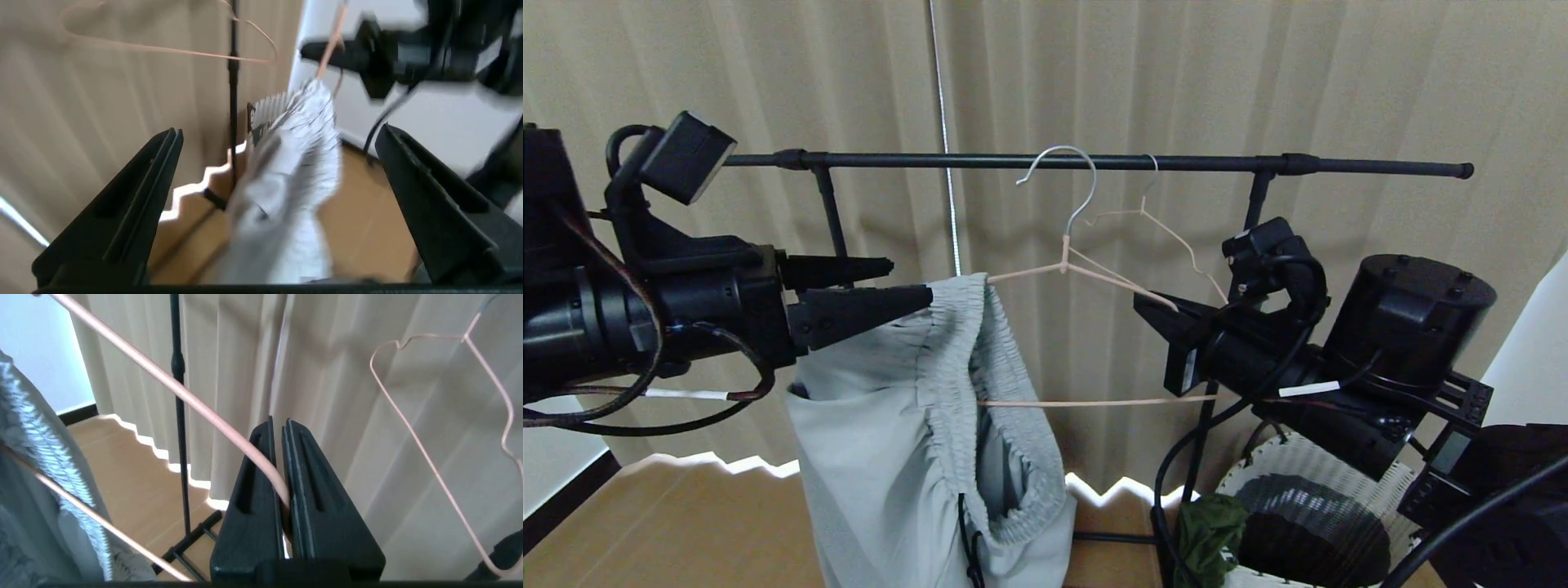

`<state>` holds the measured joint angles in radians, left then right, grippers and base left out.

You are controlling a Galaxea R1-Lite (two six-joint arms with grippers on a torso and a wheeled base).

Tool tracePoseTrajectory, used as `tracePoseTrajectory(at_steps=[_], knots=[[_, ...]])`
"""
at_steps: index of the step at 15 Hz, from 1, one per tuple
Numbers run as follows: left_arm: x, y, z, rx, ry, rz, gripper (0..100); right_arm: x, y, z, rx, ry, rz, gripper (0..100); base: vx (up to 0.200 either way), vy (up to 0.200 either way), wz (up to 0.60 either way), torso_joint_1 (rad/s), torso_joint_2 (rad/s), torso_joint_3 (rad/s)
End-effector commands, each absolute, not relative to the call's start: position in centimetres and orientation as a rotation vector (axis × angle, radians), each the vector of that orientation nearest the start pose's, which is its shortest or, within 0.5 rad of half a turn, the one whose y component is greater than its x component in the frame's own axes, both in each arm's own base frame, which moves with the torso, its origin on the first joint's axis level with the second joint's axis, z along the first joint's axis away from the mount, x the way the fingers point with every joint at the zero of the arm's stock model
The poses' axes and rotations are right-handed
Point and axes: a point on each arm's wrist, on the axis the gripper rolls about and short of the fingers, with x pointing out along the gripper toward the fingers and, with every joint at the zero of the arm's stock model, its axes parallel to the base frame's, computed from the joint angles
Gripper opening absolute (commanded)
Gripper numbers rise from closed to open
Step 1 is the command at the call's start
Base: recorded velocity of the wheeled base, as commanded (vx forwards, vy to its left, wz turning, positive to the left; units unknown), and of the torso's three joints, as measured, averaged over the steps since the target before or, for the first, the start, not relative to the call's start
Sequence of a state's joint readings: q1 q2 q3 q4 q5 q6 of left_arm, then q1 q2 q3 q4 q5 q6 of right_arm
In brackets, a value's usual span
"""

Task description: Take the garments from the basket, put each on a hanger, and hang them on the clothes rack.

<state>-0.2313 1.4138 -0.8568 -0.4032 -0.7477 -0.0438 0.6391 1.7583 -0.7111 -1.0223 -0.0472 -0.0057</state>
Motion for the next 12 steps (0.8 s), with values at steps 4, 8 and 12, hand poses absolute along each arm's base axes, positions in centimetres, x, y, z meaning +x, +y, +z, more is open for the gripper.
tracePoseTrajectory(at_steps=[4,8,12], knots=[[24.6,-7.7,24.0,0.059,0.159,-0.940,100,25.1,18.5,17.7,-0.018,0.029,0.592,0,0.000,0.000,0.00,0.000,0.00,0.000],[25.4,-9.1,22.8,0.163,0.192,-0.714,100,25.1,18.5,17.7,-0.021,0.031,0.591,0,0.000,0.000,0.00,0.000,0.00,0.000],[24.2,-10.7,23.4,0.165,0.174,-0.754,100,25.1,18.5,17.7,-0.021,0.031,0.591,0,0.000,0.000,0.00,0.000,0.00,0.000]])
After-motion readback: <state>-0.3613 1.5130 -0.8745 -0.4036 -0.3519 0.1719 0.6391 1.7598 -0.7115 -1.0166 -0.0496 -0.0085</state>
